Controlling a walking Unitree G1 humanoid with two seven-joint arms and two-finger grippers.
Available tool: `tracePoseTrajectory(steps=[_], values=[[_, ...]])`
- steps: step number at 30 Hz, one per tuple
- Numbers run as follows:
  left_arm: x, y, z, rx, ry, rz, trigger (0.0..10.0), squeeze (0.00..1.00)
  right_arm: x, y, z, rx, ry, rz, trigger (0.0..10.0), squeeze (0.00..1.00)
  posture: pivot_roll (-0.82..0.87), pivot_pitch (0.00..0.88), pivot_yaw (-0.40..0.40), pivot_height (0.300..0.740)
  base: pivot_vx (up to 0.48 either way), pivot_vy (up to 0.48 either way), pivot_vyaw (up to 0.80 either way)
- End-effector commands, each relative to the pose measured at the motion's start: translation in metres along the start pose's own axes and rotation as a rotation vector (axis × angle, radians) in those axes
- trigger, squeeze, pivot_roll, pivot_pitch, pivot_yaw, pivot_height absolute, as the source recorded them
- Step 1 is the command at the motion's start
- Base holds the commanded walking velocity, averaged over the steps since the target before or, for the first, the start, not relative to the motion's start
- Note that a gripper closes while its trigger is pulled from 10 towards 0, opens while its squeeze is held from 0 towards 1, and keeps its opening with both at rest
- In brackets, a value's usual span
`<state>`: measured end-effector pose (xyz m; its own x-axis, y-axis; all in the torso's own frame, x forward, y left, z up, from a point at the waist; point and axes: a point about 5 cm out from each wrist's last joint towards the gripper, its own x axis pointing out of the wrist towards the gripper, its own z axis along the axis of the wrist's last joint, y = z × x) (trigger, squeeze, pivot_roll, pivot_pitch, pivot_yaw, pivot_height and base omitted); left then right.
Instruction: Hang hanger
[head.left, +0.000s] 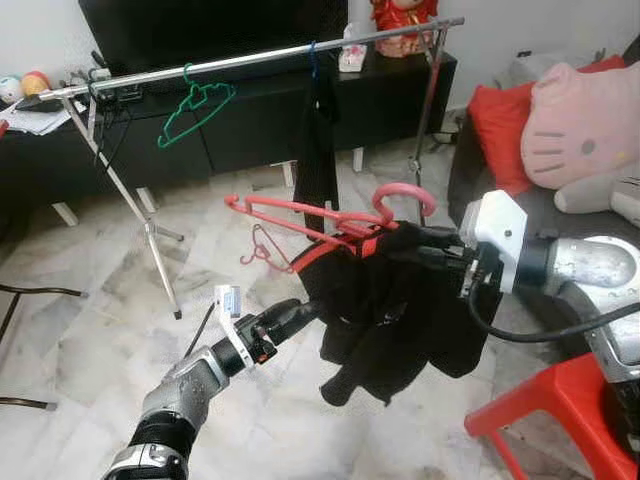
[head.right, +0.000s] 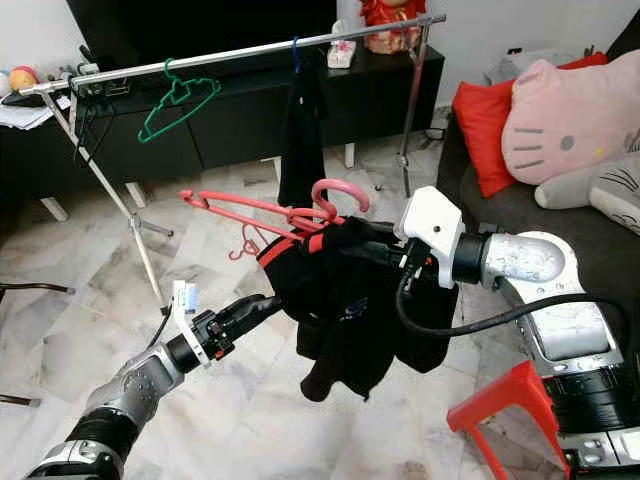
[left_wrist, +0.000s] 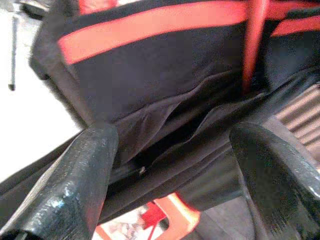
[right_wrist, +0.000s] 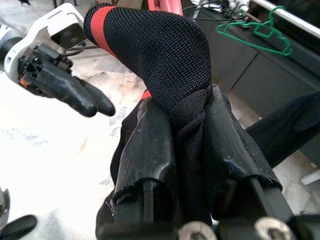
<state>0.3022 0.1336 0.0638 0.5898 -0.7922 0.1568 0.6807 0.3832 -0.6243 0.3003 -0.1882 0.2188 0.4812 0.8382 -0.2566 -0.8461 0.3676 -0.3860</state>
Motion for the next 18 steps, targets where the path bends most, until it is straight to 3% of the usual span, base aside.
tracePoseTrajectory(steps=[1, 7, 10, 15, 18], values=[[-0.003, -0.001, -0.002, 0.003, 0.056, -0.047, 10.0, 0.0, 0.0, 0.003, 0.011, -0.04, -0.027, 0.045, 0.0, 0.0, -0.18, 0.044, 0.089, 0.74, 0.0, 0.0, 0.0], [-0.005, -0.007, -0.005, 0.063, 0.176, -0.141, 10.0, 0.0, -0.004, 0.009, 0.011, -0.042, 0.007, 0.134, 0.0, 0.0, -0.18, 0.047, 0.088, 0.74, 0.0, 0.0, 0.0], [-0.006, -0.007, -0.003, 0.064, 0.179, -0.152, 10.0, 0.0, -0.007, 0.007, 0.011, -0.042, 0.016, 0.142, 0.0, 0.0, -0.18, 0.052, 0.087, 0.74, 0.0, 0.0, 0.0], [-0.007, -0.004, -0.004, 0.066, 0.179, -0.126, 10.0, 0.0, -0.01, 0.003, 0.016, -0.048, 0.009, 0.13, 0.0, 0.0, -0.19, 0.052, 0.091, 0.74, 0.0, 0.0, 0.0], [-0.011, 0.002, -0.009, 0.094, 0.197, -0.044, 10.0, 0.0, -0.012, 0.002, 0.02, -0.059, 0.012, 0.131, 0.0, 0.0, -0.19, 0.054, 0.09, 0.74, 0.0, 0.0, 0.0]])
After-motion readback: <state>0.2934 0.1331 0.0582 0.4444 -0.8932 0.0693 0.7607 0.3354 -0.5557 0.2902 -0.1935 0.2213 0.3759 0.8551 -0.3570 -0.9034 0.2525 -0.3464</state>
